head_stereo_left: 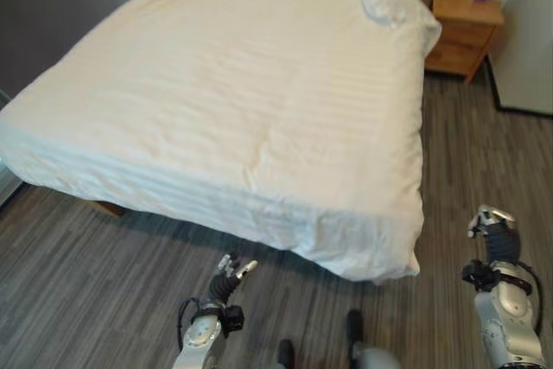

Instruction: Making the bed.

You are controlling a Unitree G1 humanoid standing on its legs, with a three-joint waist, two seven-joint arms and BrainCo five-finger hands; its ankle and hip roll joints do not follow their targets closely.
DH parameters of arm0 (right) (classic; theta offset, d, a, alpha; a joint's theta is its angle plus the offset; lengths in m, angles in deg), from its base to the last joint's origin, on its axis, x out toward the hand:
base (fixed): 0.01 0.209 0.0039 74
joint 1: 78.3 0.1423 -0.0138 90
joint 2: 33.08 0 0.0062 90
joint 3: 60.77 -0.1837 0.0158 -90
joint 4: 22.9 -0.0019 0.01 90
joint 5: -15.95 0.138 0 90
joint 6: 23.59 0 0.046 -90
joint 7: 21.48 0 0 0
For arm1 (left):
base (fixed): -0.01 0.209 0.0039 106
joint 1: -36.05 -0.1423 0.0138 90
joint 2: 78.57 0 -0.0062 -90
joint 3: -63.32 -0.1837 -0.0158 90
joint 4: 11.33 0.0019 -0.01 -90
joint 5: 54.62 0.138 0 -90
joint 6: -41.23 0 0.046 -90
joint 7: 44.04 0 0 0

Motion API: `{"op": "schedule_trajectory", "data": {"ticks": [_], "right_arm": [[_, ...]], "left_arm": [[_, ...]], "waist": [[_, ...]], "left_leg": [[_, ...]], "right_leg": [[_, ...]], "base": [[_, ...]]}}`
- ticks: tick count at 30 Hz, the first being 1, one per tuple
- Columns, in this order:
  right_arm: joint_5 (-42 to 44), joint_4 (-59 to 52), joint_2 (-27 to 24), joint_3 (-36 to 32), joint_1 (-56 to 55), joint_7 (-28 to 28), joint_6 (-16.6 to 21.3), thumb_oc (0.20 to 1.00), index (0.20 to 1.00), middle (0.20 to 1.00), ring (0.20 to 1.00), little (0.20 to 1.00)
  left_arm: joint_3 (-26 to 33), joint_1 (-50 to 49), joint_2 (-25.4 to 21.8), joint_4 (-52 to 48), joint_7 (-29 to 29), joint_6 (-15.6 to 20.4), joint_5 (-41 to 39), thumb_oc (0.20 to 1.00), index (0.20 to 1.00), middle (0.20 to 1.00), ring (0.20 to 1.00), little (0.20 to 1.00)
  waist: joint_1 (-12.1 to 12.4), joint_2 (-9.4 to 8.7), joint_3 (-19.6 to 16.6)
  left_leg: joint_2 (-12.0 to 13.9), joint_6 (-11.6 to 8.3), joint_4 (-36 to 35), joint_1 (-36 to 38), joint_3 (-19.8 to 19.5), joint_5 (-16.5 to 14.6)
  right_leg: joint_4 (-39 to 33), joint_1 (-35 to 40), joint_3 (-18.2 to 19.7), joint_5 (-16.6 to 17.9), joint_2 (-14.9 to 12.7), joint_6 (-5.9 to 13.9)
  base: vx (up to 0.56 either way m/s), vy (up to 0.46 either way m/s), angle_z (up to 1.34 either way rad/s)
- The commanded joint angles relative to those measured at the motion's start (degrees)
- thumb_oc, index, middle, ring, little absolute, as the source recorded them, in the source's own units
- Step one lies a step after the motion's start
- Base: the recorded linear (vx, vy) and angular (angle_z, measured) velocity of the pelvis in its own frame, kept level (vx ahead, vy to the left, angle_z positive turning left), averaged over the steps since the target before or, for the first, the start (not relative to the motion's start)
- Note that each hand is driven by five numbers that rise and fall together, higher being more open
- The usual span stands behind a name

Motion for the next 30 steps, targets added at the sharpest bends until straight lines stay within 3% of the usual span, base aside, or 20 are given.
{"op": "schedule_trajectory", "data": {"ticks": [1, 5, 12, 15, 18, 19, 20, 23, 25, 26, 27, 30], "right_arm": [[0.3, 0.2, 1.4, 1.4, -1.0, 4.8, 0.8, 1.0, 1.0, 1.0, 1.0, 1.0], [0.7, 1.1, 3.8, 5.8, -2.4, 6.7, -0.6, 1.0, 1.0, 1.0, 1.0, 1.0], [1.5, -0.4, 4.6, 5.0, -5.2, 7.1, -1.1, 1.0, 1.0, 1.0, 1.0, 1.0], [1.6, -0.4, 4.7, 3.7, -5.6, 6.2, -0.5, 1.0, 1.0, 1.0, 1.0, 1.0], [1.6, 0.3, 5.3, 2.6, -4.4, 4.7, 0.2, 1.0, 1.0, 1.0, 1.0, 1.0], [1.2, 1.0, 5.9, 3.1, -2.7, 3.2, 0.3, 1.0, 1.0, 1.0, 1.0, 1.0], [1.1, 1.2, 6.5, 3.8, -2.3, 2.9, 0.2, 1.0, 1.0, 1.0, 1.0, 1.0], [0.3, 0.4, 7.0, 4.5, -2.8, 3.2, -0.3, 1.0, 1.0, 1.0, 1.0, 1.0], [-1.2, -0.2, 6.6, 4.6, -3.0, 2.7, -0.6, 1.0, 1.0, 1.0, 1.0, 1.0], [-1.2, -0.2, 6.6, 4.6, -3.0, 2.7, -0.6, 1.0, 1.0, 1.0, 1.0, 1.0], [-1.1, -0.4, 6.6, 5.6, -1.4, 2.0, -0.6, 1.0, 1.0, 1.0, 1.0, 1.0], [-2.5, -2.1, 4.7, 7.1, 0.0, 2.6, -0.7, 1.0, 1.0, 1.0, 1.0, 1.0]], "left_arm": [[2.8, 3.2, -1.7, -2.8, 0.9, 2.3, 0.2, 1.0, 1.0, 1.0, 1.0, 1.0], [3.0, 2.8, -1.3, -4.9, 1.1, 2.4, 0.9, 1.0, 1.0, 1.0, 1.0, 1.0], [3.7, 1.1, -0.6, -6.1, 1.1, 2.7, 1.1, 1.0, 1.0, 1.0, 1.0, 1.0], [3.9, 0.6, -0.8, -6.3, 1.2, 2.7, 1.3, 1.0, 1.0, 1.0, 1.0, 1.0], [4.4, 1.9, -1.6, -5.8, 1.8, 3.2, 1.2, 1.0, 1.0, 1.0, 1.0, 1.0], [5.1, 2.6, -2.7, -6.6, 2.6, 3.2, 1.5, 1.0, 1.0, 1.0, 1.0, 1.0], [5.1, 2.8, -2.9, -6.5, 2.6, 3.2, 1.9, 1.0, 1.0, 1.0, 1.0, 1.0], [4.6, 4.5, -3.9, -5.5, 2.7, 3.5, 1.7, 1.0, 1.0, 1.0, 1.0, 1.0], [4.0, 4.9, -4.2, -5.4, 2.5, 3.7, 1.4, 1.0, 1.0, 1.0, 1.0, 1.0], [4.0, 4.9, -4.2, -5.4, 2.5, 3.7, 1.4, 1.0, 1.0, 1.0, 1.0, 1.0], [3.6, 4.9, -4.4, -5.5, 2.8, 3.6, 1.2, 1.0, 1.0, 1.0, 1.0, 1.0], [4.2, 5.2, -4.6, -5.0, 3.2, 4.0, 0.1, 1.0, 1.0, 1.0, 1.0, 1.0]], "waist": [[0.3, -0.63, 0.9], [0.8, -0.63, -0.9], [0.5, -0.73, -1.7], [0.2, -1.09, -0.7], [0.1, -1.47, 2.7], [2.0, -0.21, 4.4], [2.1, 0.47, 4.5], [1.5, 0.6, 4.4], [1.6, 0.45, 3.5], [1.6, 0.45, 3.5], [2.2, 0.05, 1.8], [3.0, -0.28, 1.0]], "left_leg": [[-1.6, 0.49, 0.6, -1.5, -2.6, 1.8], [-1.8, 0.7, 0.6, 0.2, -2.9, 1.4], [-2.0, 1.04, 0.6, 1.1, -2.7, 0.9], [-1.8, 1.1, 0.6, 0.2, -2.0, 1.3], [-0.8, 1.38, 0.6, -2.9, 0.3, 2.2], [1.4, 0.85, 0.6, -3.9, 3.1, 2.3], [2.5, 0.4, 0.6, -4.0, 3.9, 2.5], [4.0, -0.57, 0.6, -3.6, 3.7, 3.2], [5.0, -1.59, 0.6, -3.9, 3.5, 3.9], [5.0, -1.59, 0.6, -3.9, 3.5, 3.9], [7.2, -3.38, 0.6, -4.5, 4.5, 5.2], [10.7, -6.24, 0.6, -5.1, 5.7, 7.3]], "right_leg": [[2.6, 6.8, 0.8, -6.5, -0.4, 0.7], [2.8, 8.5, 0.2, -7.1, -0.7, 0.71], [2.9, 9.2, 0.4, -6.9, -1.0, 0.86], [3.1, 7.5, 1.1, -6.0, -0.9, 1.18], [7.0, 0.8, 2.2, -3.7, -0.3, 2.4], [10.9, -1.5, -6.5, -3.5, -4.8, 3.44], [11.7, -1.0, -8.5, -3.4, -7.2, 3.26], [13.9, 0.7, -5.5, -1.0, -11.9, 3.42], [14.0, 2.4, -4.2, 2.5, -16.0, 4.43], [14.0, 2.4, -4.2, 2.5, -16.0, 4.43], [11.9, 5.3, -4.5, 5.4, -20.1, 6.29], [9.9, 6.3, -5.2, 0.2, -18.0, 7.39]], "base": [[0.0, 0.0, 0.0], [0.01, 0.018, 0.04], [0.0, 0.023, 0.03], [-0.14, 0.023, -0.1], [-0.3, 0.002, -0.58], [-0.22, -0.06, -1.61], [-0.16, -0.097, -1.83], [-0.02, -0.18, -0.6], [0.0, -0.209, 0.14], [-0.02, -0.41, 0.19], [-0.05, -0.455, 0.03], [-0.09, -0.451, -0.2]]}}
